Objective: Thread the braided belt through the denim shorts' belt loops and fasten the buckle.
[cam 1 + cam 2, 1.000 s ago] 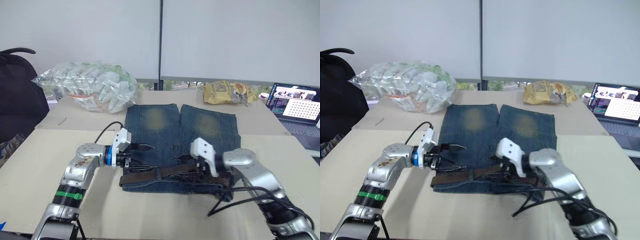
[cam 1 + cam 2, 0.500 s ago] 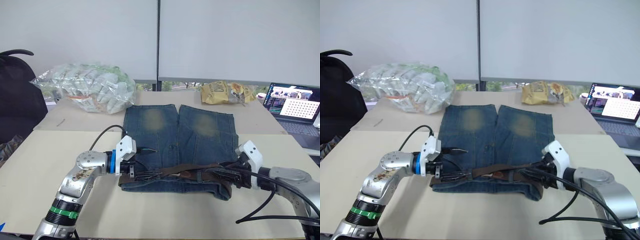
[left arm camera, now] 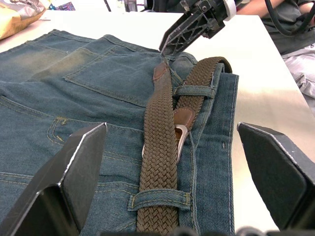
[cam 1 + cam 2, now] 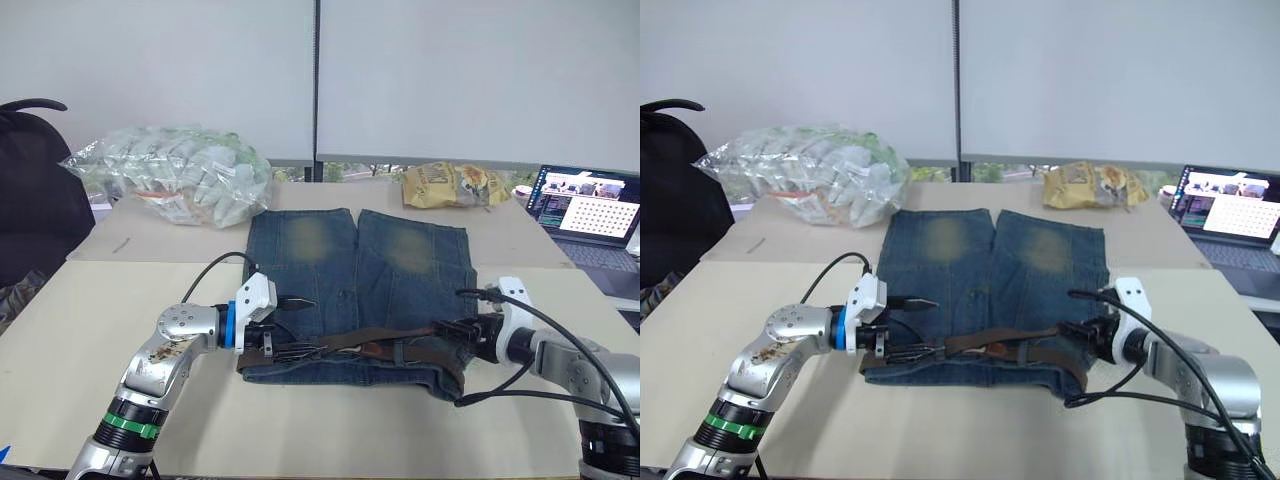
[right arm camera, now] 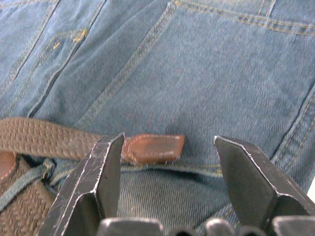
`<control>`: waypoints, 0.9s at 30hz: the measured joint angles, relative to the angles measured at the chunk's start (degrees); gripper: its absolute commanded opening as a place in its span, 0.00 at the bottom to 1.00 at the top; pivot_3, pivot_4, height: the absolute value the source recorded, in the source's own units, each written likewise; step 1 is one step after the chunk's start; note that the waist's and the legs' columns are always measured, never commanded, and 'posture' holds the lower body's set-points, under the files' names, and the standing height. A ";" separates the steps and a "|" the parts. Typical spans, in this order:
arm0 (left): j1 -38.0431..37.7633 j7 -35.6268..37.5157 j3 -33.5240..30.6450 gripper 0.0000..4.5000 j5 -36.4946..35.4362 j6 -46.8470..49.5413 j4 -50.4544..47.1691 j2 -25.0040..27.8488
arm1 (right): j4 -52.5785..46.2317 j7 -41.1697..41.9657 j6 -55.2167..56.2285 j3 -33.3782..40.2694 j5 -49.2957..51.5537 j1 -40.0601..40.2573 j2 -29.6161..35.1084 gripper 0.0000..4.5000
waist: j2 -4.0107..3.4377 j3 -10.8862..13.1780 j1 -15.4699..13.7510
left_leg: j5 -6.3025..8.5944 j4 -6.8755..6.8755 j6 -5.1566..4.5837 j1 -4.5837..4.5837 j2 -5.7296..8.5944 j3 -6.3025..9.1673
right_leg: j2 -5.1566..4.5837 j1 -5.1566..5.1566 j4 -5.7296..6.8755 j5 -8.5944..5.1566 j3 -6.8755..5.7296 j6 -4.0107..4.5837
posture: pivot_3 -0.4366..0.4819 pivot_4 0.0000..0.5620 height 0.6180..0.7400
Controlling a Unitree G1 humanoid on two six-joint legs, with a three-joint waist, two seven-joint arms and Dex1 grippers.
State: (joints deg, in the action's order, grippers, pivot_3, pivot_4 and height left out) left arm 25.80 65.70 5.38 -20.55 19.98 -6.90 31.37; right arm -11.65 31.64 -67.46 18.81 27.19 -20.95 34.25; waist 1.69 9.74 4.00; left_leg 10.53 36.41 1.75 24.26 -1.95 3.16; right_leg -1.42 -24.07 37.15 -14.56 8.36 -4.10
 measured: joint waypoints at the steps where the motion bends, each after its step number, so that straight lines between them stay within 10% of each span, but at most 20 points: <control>1: 0.00 -0.01 0.00 1.00 0.00 -0.05 0.01 -0.02 | 0.73 -0.56 0.02 -0.23 -0.03 -0.36 -0.07 0.72 | 0.00 0.00 -0.03 | 0.00 0.00 0.00 0.01 0.00 0.00 | 0.00 0.00 0.00 0.00 0.00 0.00 | 0.48 0.27 1.00; 7: 0.05 -0.59 0.00 1.00 -0.77 -0.06 0.18 -1.10 | 3.59 -1.91 -0.02 -3.34 0.02 -0.82 -2.11 0.72 | 0.00 0.00 -0.03 | 0.00 0.00 0.00 0.02 0.00 0.00 | -0.01 -0.01 0.00 0.01 0.00 0.00 | 0.48 0.27 1.00; 17: 0.08 -1.63 -0.04 1.00 -1.78 -0.07 1.14 -1.09 | 3.01 -2.01 -0.28 -3.07 2.00 -0.82 -2.31 0.01 | 0.00 0.00 0.03 | 0.00 0.00 0.00 0.00 0.00 0.00 | 0.00 0.00 0.01 0.01 0.00 0.00 | 0.48 0.27 1.00; 27: 0.91 -3.99 0.07 1.00 -1.53 -1.44 2.31 -3.47 | 1.29 -8.14 -10.16 8.40 11.89 -9.76 -11.59 0.01 | -0.01 -0.01 0.00 | 0.00 0.00 0.00 0.01 0.00 0.01 | 0.01 0.00 0.03 0.23 0.00 0.36 | 0.48 0.27 1.00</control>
State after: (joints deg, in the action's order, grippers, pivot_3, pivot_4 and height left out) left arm 26.72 61.71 5.45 -22.08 18.54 -4.59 27.90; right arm -10.36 23.50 -77.62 27.20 39.07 -30.71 22.66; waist 1.68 9.73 4.00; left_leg 10.52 36.42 1.75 24.28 -1.95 3.17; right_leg -1.42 -24.07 37.18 -14.33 8.36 -3.75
